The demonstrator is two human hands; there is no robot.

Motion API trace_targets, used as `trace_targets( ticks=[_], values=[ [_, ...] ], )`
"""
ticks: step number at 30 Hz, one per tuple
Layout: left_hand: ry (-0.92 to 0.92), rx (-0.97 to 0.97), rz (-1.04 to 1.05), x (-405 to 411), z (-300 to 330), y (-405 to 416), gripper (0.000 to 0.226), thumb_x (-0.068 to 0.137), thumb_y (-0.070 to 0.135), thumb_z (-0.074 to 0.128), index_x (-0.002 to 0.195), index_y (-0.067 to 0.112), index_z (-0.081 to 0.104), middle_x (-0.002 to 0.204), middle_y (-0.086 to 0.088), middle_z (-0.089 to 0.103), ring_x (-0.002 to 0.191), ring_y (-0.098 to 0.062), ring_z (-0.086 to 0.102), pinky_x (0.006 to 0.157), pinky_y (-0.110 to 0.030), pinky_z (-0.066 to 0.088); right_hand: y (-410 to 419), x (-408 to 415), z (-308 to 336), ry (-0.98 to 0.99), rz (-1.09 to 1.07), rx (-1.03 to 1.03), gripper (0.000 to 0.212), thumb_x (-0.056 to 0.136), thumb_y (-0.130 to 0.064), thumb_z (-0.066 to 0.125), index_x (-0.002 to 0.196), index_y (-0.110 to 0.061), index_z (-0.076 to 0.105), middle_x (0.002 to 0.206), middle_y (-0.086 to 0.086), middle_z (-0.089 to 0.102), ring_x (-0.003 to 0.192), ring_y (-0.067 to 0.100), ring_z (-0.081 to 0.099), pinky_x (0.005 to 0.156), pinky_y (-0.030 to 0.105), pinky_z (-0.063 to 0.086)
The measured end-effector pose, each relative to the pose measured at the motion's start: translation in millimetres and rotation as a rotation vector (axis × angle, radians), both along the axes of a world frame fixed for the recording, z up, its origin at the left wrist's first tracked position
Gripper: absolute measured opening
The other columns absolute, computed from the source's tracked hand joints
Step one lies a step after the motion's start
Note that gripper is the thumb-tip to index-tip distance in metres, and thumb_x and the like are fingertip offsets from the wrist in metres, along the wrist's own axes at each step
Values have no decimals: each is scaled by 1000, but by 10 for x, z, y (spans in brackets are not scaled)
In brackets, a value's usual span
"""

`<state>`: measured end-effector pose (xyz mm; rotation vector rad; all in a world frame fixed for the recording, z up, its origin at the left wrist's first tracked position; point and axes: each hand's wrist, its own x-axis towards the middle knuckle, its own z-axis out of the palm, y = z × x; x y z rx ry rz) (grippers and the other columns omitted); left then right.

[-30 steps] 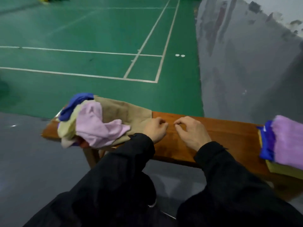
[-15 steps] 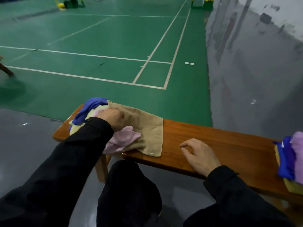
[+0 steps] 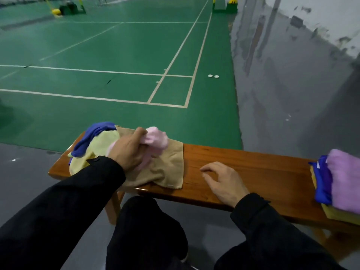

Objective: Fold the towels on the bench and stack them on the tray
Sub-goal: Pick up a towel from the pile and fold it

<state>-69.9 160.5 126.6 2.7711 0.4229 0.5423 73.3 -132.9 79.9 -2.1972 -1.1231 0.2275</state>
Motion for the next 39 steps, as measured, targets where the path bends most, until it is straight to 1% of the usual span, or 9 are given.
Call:
trace_targets(
  ticks=[3, 7, 13, 16, 20, 24, 28, 35, 39],
  values=[
    [-299, -447, -204, 148, 316, -517, 23, 96, 36, 46, 102, 15, 53, 83, 8, 64, 67, -13, 60, 59, -26, 47, 45, -21, 285, 288, 43, 336, 59, 91, -35, 72, 146, -35, 49, 141, -15, 56, 126, -1, 54, 109, 32, 48],
    [-184, -599, -392, 452, 473, -989, 29, 98, 35, 48, 110, 15, 63, 97, 8, 69, 90, -5, 63, 79, -27, 52, 6, 100, 688, 499, 93, 580, 98, 79, -41, 82, 155, -52, 21, 161, -8, 36, 142, 3, 43, 113, 27, 43],
    [-88, -432, -507, 797, 390, -1326, 50, 103, 43, 33, 133, 12, 58, 118, 0, 62, 113, -13, 59, 102, -33, 46, -379, 466, 916, 363, -190, 549, 20, 96, -7, 69, 105, -22, 77, 90, 2, 78, 84, 13, 72, 83, 34, 55],
    [-61, -391, -503, 879, 384, -1420, 49, 102, 44, 31, 127, 14, 61, 110, 4, 59, 106, -11, 58, 98, -32, 45, -633, 509, 986, 351, -158, 502, 21, 93, -15, 74, 109, -29, 74, 96, -1, 77, 92, 12, 72, 87, 28, 56],
    [-46, -322, -532, 977, 410, -1621, 40, 98, 42, 33, 103, 13, 61, 92, 1, 55, 87, -15, 53, 81, -37, 44, -667, 368, 982, 373, -6, 208, 64, 78, -43, 87, 135, -39, 59, 112, -11, 69, 107, 5, 66, 97, 27, 54],
    [-125, -242, -462, 1044, 488, -1750, 33, 94, 47, 42, 89, 18, 59, 82, 5, 55, 74, -13, 51, 65, -32, 37, -632, 337, 915, 280, -142, 248, 29, 85, -43, 74, 111, -32, 72, 93, -8, 74, 87, 13, 70, 79, 41, 59],
    [-7, -158, -384, 1042, 568, -1626, 49, 80, 65, 48, 105, 26, 64, 91, 5, 62, 81, -17, 59, 71, -37, 48, -720, 409, 1007, 86, -215, 255, 14, 96, -22, 65, 99, -26, 78, 89, -15, 75, 85, 4, 68, 76, 28, 56],
    [236, -781, -493, 1029, 515, -1518, 47, 65, 46, 74, 89, 9, 60, 82, 1, 66, 76, -15, 63, 71, -37, 52, -771, 457, 965, 10, -266, 256, 28, 105, -20, 55, 127, -21, 73, 119, -16, 71, 108, -6, 60, 89, 1, 42],
    [275, -1016, -505, 1009, 457, -1466, 28, 76, 27, 78, 88, 10, 58, 80, 5, 67, 78, -13, 65, 66, -25, 51, -796, 503, 1011, 74, -295, 304, 24, 104, -17, 50, 103, -32, 69, 95, -19, 70, 94, 0, 64, 82, 22, 55]
  ],
)
